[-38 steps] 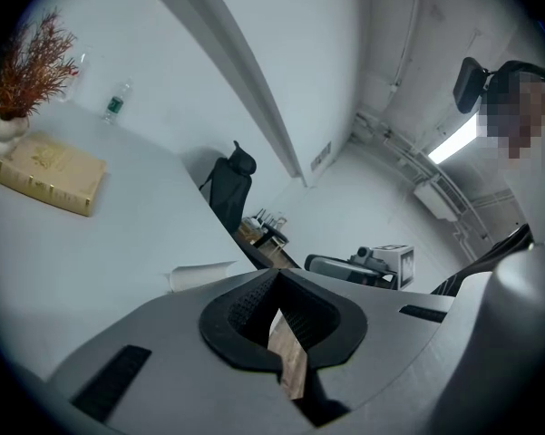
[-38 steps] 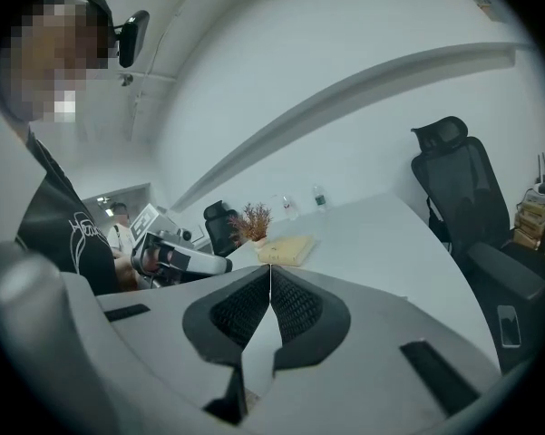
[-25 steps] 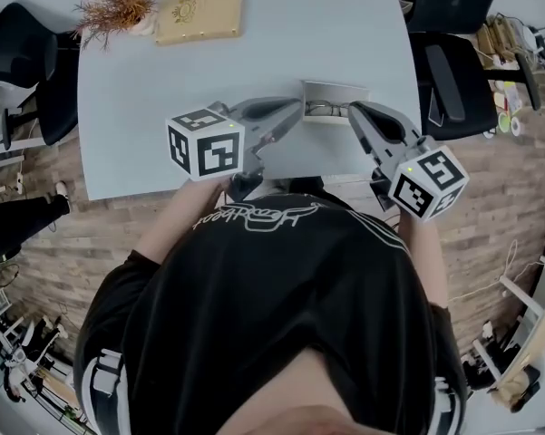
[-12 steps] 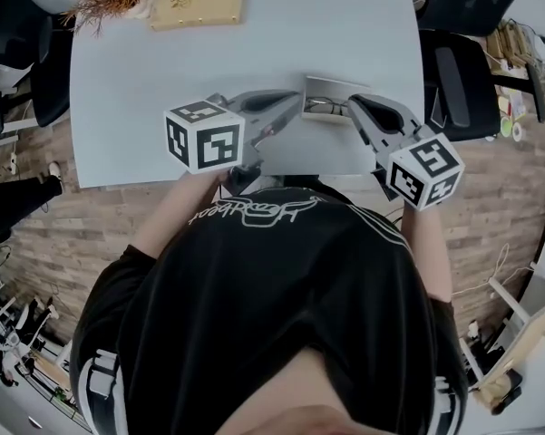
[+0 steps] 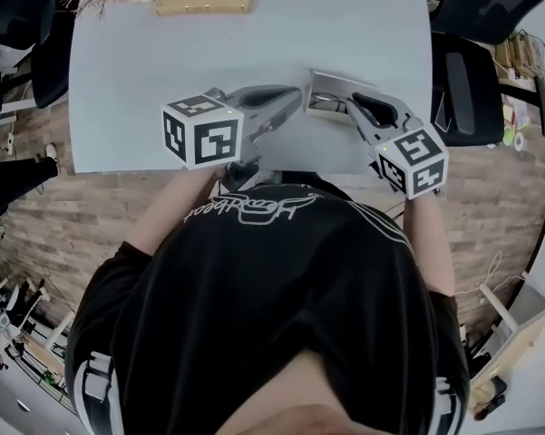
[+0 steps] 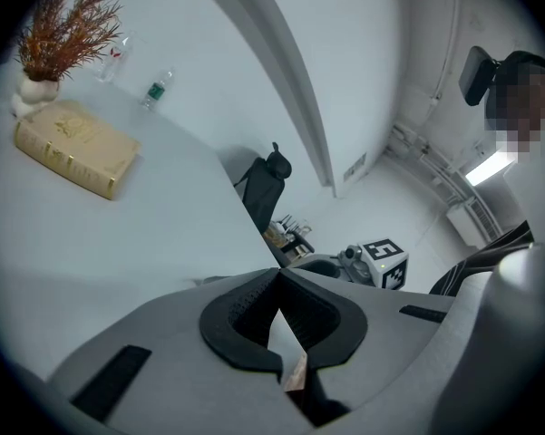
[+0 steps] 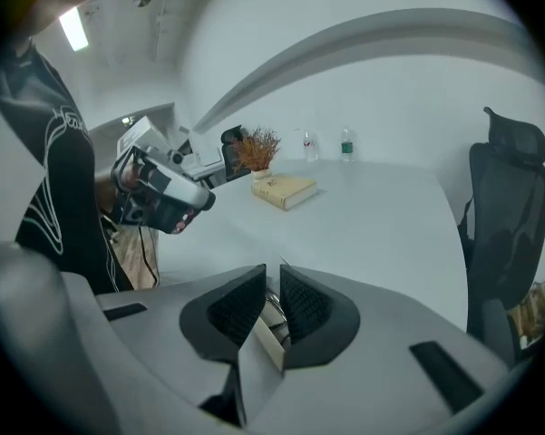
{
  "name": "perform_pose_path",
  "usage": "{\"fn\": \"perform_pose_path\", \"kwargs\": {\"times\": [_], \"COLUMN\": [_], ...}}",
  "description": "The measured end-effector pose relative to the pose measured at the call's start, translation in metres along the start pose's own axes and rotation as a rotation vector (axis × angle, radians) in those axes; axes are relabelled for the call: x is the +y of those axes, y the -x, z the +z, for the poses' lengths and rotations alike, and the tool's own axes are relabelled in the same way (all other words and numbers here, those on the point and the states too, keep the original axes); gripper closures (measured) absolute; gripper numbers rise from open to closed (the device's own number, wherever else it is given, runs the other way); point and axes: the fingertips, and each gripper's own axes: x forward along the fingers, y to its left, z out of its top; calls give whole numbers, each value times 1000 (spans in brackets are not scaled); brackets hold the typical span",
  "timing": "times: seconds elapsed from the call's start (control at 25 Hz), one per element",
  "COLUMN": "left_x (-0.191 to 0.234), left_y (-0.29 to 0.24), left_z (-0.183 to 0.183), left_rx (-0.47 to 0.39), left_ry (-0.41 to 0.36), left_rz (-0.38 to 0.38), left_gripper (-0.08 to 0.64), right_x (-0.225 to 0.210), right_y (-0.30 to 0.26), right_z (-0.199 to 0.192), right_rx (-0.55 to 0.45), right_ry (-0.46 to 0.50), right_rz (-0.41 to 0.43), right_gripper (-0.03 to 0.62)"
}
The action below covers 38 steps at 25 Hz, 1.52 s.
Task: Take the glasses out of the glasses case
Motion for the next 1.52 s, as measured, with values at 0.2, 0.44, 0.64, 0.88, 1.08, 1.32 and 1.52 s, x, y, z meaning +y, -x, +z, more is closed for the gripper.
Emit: {"fn": "perform_pose_path", "kwargs": {"times": [0.2,0.44,0.64,0.88,1.08,1.32,1.52], "left_x": [6,7,8,14,18,17,20], "left_y": [1,5,12,17,19,20,21], "left_z": [-1,-3,-4,-5,-5,-5,-4], "left_rx": [-11,-20,-39,-59,-71,-77,-85], "left_ry": [18,24,30,49,61,68,80], "left_rz": [17,26,31,41,48,48,53], "left_gripper": [552,552,552,552,552,552,552], "right_x": [-2,-3,1,-2,-8,-11,-10], "right_y": [-18,-33,-42,-51,-57,-60,-60], "right_z": [-25,-56,-67,-73,-80,-83,-84], "right_rx": [162,335,410,447,480,498,504], "right_ry": [274,465,582,629,658,673,673], "right_rz": [-54,-27,8,23,20,22,39], "right_gripper": [580,580,563,543,541,543,551]}}
